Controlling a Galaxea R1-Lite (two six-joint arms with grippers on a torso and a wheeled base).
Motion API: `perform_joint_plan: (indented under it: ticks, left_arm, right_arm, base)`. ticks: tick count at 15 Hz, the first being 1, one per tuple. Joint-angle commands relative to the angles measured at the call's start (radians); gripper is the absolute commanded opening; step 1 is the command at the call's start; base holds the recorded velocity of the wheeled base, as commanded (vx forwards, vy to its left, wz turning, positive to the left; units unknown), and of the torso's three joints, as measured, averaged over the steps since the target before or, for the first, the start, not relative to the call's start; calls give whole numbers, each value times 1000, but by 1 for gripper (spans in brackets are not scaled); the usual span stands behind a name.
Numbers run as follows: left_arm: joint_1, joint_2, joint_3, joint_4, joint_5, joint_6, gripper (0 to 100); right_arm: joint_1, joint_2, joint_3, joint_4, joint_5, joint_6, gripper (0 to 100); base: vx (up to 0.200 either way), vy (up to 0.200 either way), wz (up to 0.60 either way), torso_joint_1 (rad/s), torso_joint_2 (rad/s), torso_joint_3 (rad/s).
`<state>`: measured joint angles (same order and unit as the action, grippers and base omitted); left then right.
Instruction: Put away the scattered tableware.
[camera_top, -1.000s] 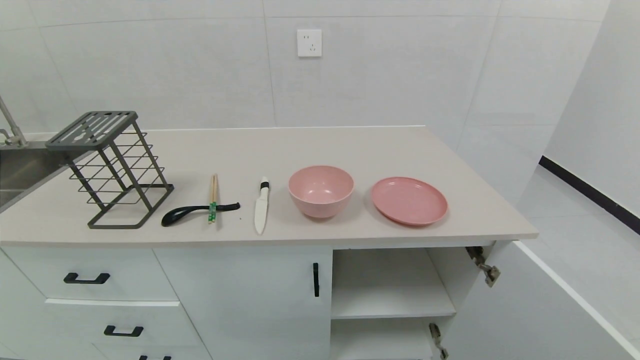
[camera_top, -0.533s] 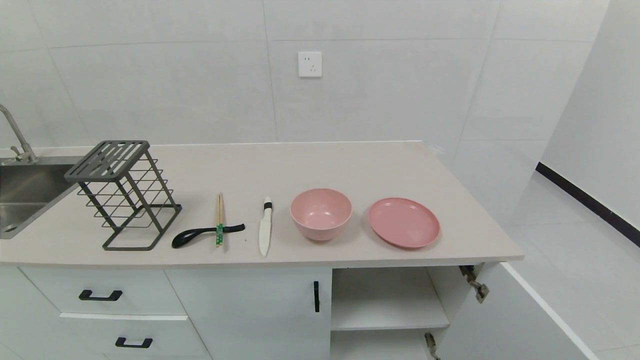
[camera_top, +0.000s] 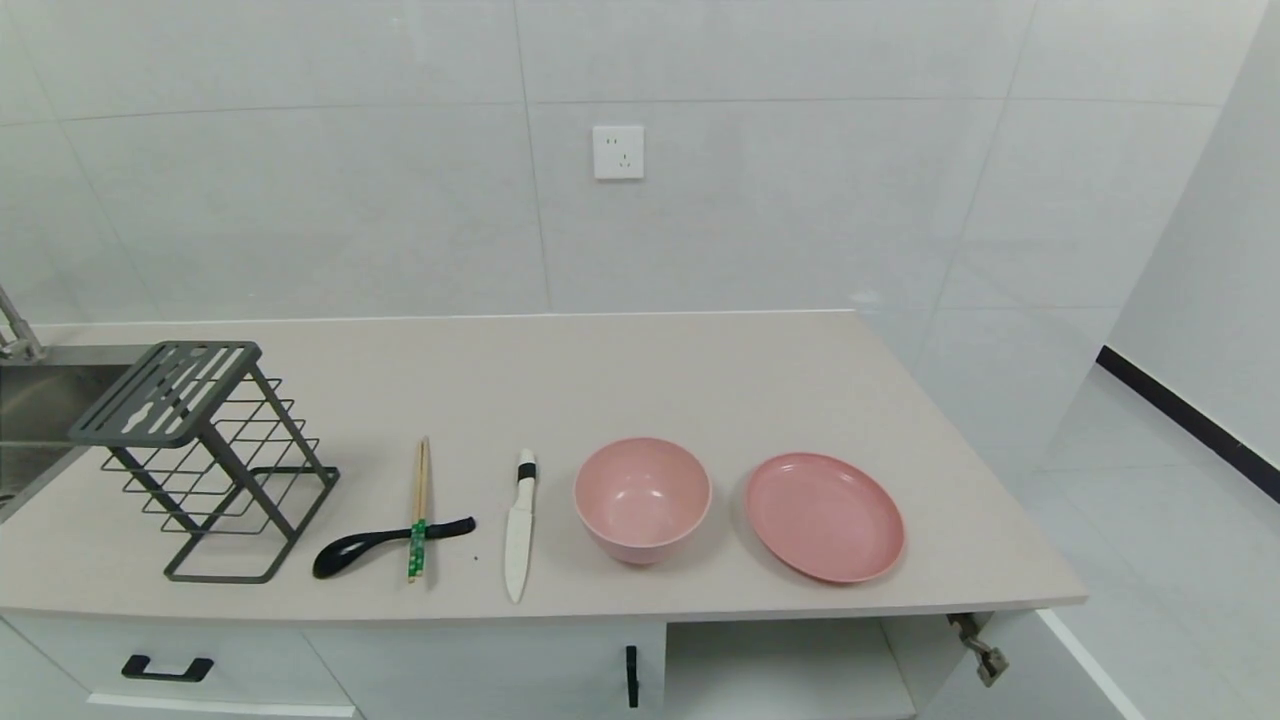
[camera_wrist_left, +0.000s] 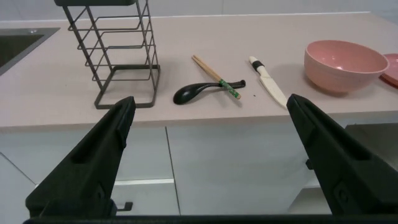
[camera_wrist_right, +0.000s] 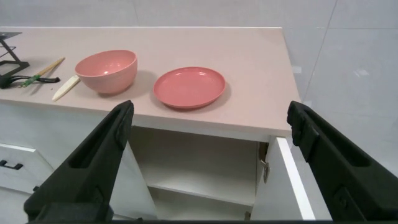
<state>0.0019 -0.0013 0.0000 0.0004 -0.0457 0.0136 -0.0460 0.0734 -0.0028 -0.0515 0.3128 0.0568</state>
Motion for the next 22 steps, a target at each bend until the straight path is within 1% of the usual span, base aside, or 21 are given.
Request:
perform_joint_plan:
  ticks: [1, 5, 6, 12, 15, 22]
  left_arm:
    - [1, 1, 0, 0, 0, -1, 100]
    - [0, 1, 0, -2, 0, -1, 100]
    - [0, 1, 0, -2, 0, -1, 100]
    - [0, 1, 0, -2, 1, -3, 100]
    - [1, 1, 0, -2, 3, -1, 100]
    - [0, 1, 0, 0, 3, -1, 100]
  right_arm:
    - [0, 2, 0, -1, 0, 0, 100]
    - [0, 0, 0, -1, 9, 3, 100]
    - [0, 0, 0, -1, 9, 1, 100]
    - [0, 0, 0, -1, 9, 0, 100]
    - [0, 2, 0, -1, 9, 1, 100]
    - [0, 2, 0, -1, 0, 1, 100]
  base:
    - [0, 0, 0, 0, 0, 0]
    - [0, 0, 0, 0, 0, 0]
    - [0, 0, -600, 2, 2, 2]
    - [0, 0, 0, 0, 0, 0]
    - [200, 200, 0, -1, 5, 5]
    - [0, 0, 0, 20, -14, -13]
